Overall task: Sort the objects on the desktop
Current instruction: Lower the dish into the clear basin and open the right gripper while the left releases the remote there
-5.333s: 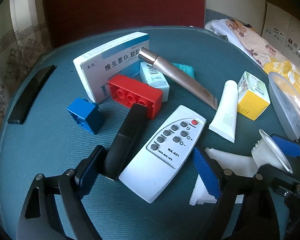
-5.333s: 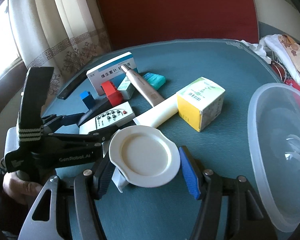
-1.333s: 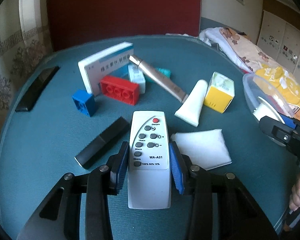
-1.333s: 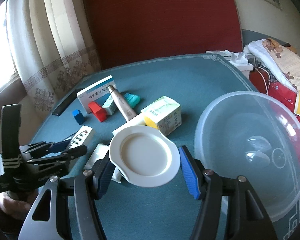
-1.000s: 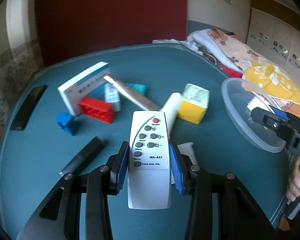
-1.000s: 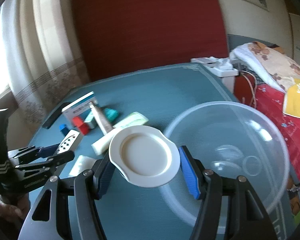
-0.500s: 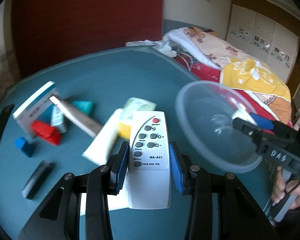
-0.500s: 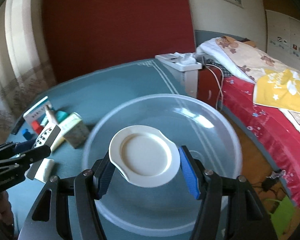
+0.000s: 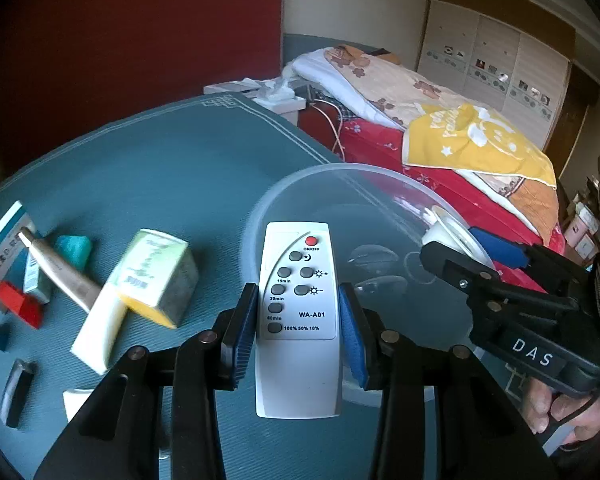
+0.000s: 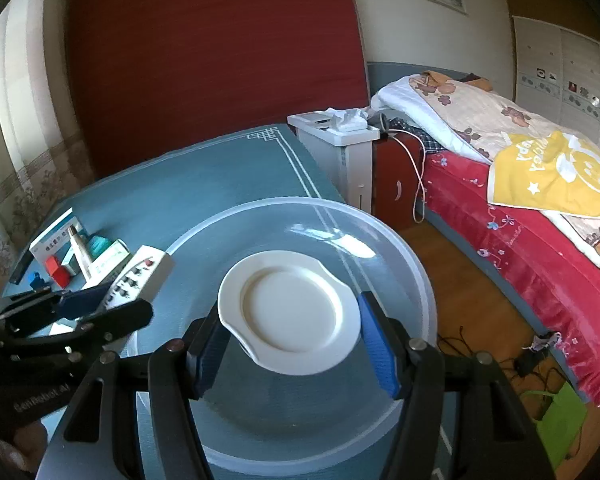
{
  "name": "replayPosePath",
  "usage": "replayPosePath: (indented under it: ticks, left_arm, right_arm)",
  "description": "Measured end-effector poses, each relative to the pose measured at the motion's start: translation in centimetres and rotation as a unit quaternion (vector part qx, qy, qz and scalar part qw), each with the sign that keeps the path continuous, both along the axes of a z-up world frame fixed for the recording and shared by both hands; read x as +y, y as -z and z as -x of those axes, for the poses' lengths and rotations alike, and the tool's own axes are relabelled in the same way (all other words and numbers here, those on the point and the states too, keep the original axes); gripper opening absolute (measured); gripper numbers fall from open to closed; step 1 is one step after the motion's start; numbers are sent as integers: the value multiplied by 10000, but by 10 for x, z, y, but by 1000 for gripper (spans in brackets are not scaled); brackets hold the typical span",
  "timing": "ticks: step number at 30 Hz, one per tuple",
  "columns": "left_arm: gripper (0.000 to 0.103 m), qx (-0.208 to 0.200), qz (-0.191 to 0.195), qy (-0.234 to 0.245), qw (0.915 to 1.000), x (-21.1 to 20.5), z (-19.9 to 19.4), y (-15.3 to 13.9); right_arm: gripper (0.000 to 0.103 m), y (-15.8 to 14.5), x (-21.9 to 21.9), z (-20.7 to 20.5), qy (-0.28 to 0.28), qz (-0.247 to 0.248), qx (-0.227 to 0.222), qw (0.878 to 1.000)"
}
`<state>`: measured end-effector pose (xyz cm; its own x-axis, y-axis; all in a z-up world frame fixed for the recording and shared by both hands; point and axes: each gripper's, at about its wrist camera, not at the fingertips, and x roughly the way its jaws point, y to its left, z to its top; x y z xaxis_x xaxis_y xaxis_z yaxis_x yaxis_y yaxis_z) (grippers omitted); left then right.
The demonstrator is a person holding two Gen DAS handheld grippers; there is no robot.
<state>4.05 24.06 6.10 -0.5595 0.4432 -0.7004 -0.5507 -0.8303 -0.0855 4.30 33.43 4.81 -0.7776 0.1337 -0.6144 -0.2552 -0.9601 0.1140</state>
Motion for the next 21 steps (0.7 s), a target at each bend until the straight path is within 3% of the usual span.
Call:
replayPosePath:
  ticks: [5,9,11,21]
  left_arm:
    - [43,-76,34,142,9999,14,0,3]
    - [74,-210,-5,85,9997,5,3,6]
    - [76,-163,-71,-60,9998,-2,5,5]
    - [76,-20,-74,-588,9982,-33,6,2]
  right_arm:
    - [67,0,3,-2,64,35,-35,10000]
    - [72,5,10,-1,201,203,-137,9995]
    - [80,5,12,-3,268,254,-76,9993]
    - [80,5,2,-5,37,333,48,9994]
